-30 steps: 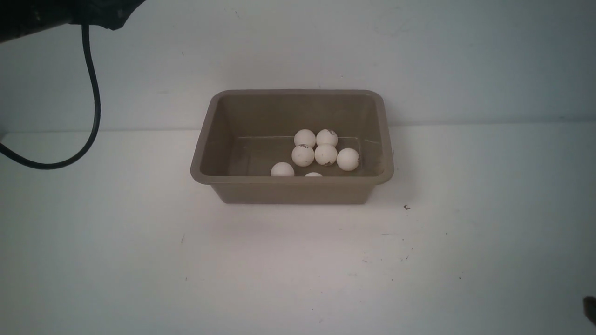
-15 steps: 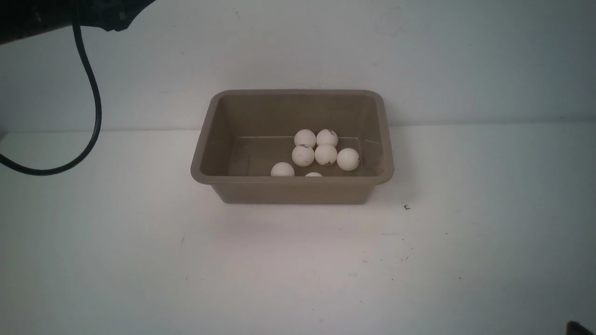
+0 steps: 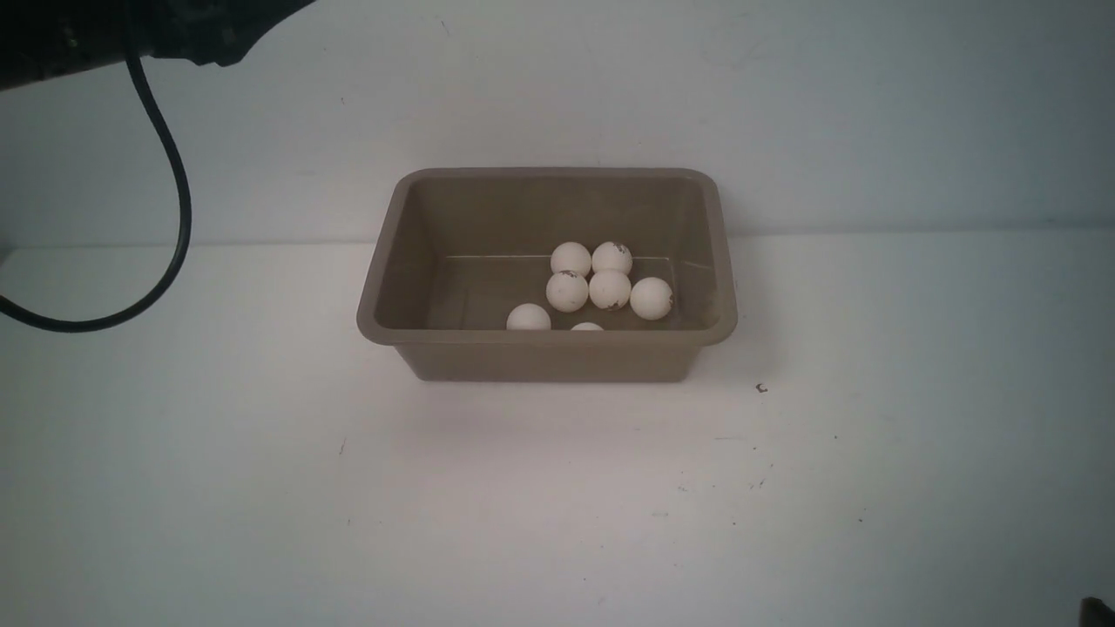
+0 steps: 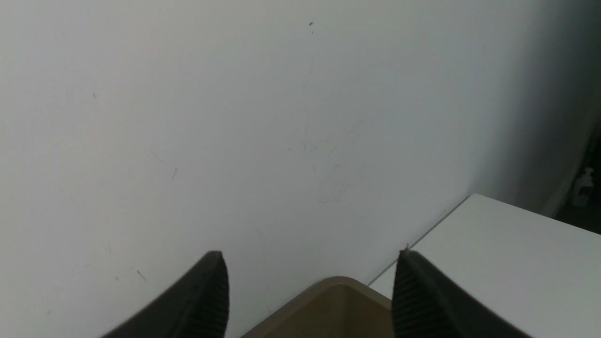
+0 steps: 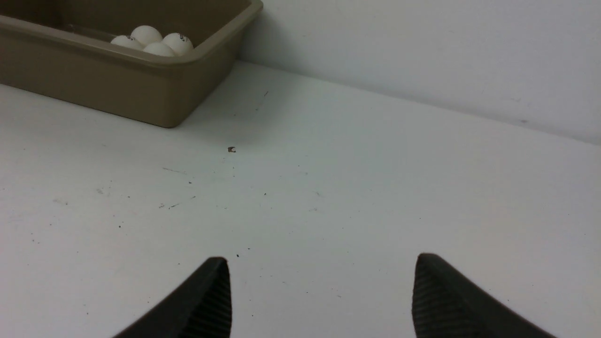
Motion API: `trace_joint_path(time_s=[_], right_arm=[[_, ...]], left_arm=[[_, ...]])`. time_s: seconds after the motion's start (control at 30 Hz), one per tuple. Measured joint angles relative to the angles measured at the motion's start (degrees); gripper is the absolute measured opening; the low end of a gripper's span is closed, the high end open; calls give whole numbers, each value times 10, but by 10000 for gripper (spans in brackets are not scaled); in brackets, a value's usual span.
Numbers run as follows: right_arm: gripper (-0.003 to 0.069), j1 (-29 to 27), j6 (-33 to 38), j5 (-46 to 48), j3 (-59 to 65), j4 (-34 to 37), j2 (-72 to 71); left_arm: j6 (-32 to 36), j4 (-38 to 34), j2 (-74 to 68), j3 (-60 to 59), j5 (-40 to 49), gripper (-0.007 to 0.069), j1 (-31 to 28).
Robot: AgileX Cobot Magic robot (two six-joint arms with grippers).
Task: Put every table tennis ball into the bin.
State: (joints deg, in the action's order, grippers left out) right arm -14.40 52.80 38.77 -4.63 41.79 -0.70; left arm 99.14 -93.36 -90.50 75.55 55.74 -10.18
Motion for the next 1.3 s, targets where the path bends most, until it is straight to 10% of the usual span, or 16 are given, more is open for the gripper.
trace_joint_path(time_s=[0.4,1.3], right_arm=[[472,-1,1,0,0,0,0],[472,-1,2,0,0,0,0]], left_arm=[[-4,-16,0,0,27,426,6],[112,-25,0,56,-230,342,364]])
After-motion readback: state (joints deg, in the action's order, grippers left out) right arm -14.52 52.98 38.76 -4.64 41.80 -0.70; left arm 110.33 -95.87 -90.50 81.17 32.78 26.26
